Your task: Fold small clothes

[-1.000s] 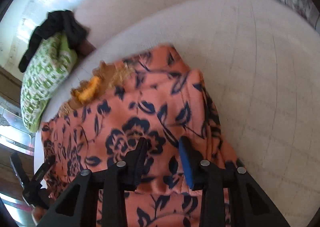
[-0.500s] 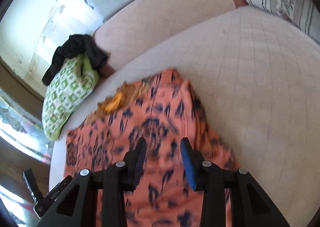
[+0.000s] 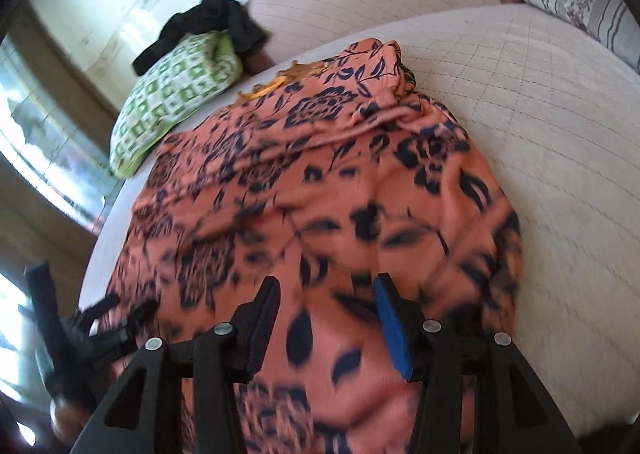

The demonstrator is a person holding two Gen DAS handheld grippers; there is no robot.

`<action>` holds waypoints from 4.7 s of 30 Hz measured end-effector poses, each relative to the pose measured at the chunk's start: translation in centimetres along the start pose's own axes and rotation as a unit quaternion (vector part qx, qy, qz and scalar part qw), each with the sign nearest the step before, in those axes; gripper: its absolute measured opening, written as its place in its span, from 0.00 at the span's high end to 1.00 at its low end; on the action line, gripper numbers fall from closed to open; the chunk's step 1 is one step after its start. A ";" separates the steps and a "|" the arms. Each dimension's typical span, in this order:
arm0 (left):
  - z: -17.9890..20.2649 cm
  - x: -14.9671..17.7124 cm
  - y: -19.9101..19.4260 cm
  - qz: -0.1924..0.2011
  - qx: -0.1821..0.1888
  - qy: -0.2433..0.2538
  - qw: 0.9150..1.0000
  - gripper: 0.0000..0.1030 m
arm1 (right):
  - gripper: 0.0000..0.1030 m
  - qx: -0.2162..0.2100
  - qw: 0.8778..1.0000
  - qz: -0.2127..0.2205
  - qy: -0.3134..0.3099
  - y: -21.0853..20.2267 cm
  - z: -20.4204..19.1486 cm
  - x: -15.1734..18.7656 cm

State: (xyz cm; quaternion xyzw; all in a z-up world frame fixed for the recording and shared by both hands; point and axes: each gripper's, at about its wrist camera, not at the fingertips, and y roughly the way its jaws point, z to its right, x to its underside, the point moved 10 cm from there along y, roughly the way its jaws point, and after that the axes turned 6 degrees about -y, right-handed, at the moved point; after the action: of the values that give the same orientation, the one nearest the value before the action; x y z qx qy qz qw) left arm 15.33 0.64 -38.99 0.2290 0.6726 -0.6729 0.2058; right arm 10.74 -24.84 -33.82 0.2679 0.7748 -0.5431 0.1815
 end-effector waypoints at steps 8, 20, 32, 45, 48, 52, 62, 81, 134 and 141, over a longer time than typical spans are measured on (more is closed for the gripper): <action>-1.0 3.0 -1.8 -0.021 0.011 0.022 0.999 0.00 | 0.44 -0.023 0.999 -0.046 -0.016 -3.7 -0.5 5.2; -12.7 7.6 -7.2 -0.078 -0.010 -0.146 0.986 0.00 | 0.32 -0.062 0.986 -0.068 0.136 -11.2 3.8 5.7; -16.9 9.5 -5.3 -0.178 0.013 -0.261 0.949 0.00 | 0.29 0.082 0.978 -0.176 0.077 -5.6 1.7 9.5; -11.7 12.0 -4.2 -0.220 0.081 -0.203 0.951 0.89 | 0.64 0.036 0.973 -0.198 0.111 -5.5 3.2 12.0; -11.8 11.1 -4.9 -0.210 0.109 -0.205 0.950 0.91 | 0.86 0.021 0.976 -0.190 0.105 -6.8 4.0 11.4; -11.8 8.1 -6.5 -0.191 0.146 -0.197 0.951 0.91 | 0.88 -0.036 0.979 -0.160 0.122 -9.5 3.5 9.4; -11.0 -6.7 -8.8 -0.108 0.211 -0.190 0.953 0.91 | 0.88 -0.164 0.971 -0.009 0.174 -12.8 4.4 -3.9; -8.4 -21.8 8.5 0.044 0.149 -0.246 0.957 0.70 | 0.08 -0.055 0.937 0.129 0.320 6.4 14.3 -23.2; -7.5 -12.7 9.4 -0.050 -0.040 -0.166 0.984 0.08 | 0.64 -0.068 0.995 -0.067 -0.028 16.4 -12.2 -16.2; -9.2 -14.0 9.5 -0.036 -0.036 -0.170 0.984 0.08 | 0.63 -0.062 0.996 -0.035 -0.057 20.4 -16.7 -22.9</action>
State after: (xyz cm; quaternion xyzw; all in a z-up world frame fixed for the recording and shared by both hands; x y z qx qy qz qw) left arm 32.50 9.29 -38.38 0.0795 0.6595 -0.6842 0.3011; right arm 41.51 -8.74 -30.20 0.1975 0.8044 -0.5143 0.2223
